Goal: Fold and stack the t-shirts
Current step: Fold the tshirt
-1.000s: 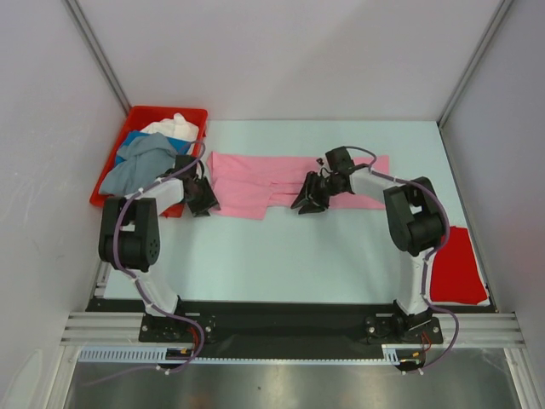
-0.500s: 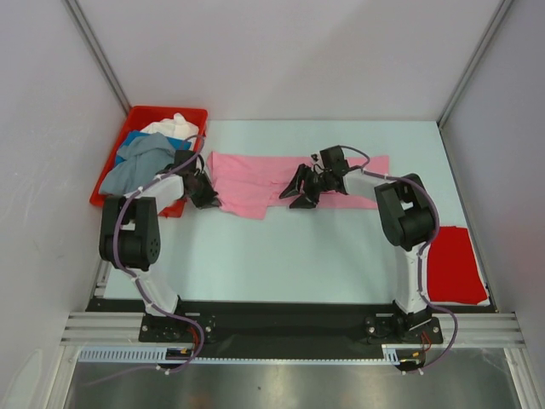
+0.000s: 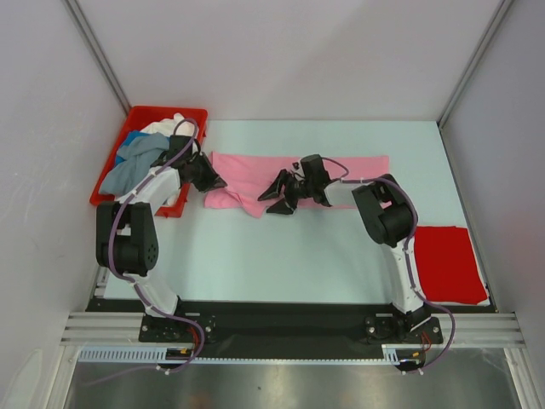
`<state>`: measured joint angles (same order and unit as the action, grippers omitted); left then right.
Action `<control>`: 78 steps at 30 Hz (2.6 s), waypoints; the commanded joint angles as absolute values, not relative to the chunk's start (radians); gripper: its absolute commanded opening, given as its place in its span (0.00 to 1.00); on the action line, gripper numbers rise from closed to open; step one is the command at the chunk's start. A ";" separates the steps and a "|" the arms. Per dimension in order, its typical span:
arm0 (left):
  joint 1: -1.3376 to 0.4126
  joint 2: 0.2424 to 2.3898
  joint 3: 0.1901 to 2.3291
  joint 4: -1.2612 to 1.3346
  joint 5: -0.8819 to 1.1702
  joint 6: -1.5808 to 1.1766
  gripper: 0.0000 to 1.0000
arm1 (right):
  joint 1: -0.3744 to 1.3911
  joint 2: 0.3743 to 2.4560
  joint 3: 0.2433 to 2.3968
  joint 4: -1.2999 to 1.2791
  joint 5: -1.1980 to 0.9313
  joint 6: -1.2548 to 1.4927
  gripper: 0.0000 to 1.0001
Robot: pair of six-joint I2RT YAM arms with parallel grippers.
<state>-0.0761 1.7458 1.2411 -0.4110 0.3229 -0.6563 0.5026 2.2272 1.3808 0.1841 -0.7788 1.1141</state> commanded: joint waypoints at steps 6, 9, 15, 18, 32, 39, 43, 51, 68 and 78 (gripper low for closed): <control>-0.078 1.712 1.305 -0.391 0.365 -0.690 0.00 | 0.561 2.241 1.396 0.194 -0.724 1.138 0.59; -0.080 1.710 1.302 -0.388 0.362 -0.687 0.00 | 0.569 2.237 1.404 0.102 -0.639 1.073 0.38; -0.080 1.710 1.281 -0.379 0.364 -0.680 0.00 | 0.606 2.241 1.433 0.018 -0.554 1.054 0.41; -0.080 1.713 1.270 -0.371 0.365 -0.678 0.00 | 0.626 2.258 1.465 -0.018 -0.522 1.059 0.42; -0.080 1.730 1.301 -0.393 0.337 -0.650 0.00 | 0.580 2.188 1.549 -0.113 -0.529 0.976 0.00; -0.080 1.790 1.362 -0.385 0.336 -0.653 0.00 | 0.494 2.253 1.715 -0.205 -0.635 0.893 0.00; -0.080 1.831 1.414 -0.397 0.337 -0.650 0.00 | 0.474 2.319 1.816 -0.216 -0.690 0.894 0.00; -0.075 1.904 1.509 -0.402 0.331 -0.661 0.01 | 0.434 2.388 1.908 -0.198 -0.750 0.928 0.03; -0.072 2.083 1.654 -0.410 0.351 -0.675 0.05 | 0.361 2.546 2.117 -0.215 -0.802 0.957 0.06; -0.072 2.126 1.672 -0.405 0.344 -0.676 0.09 | 0.356 2.614 2.190 -0.229 -0.822 0.971 0.11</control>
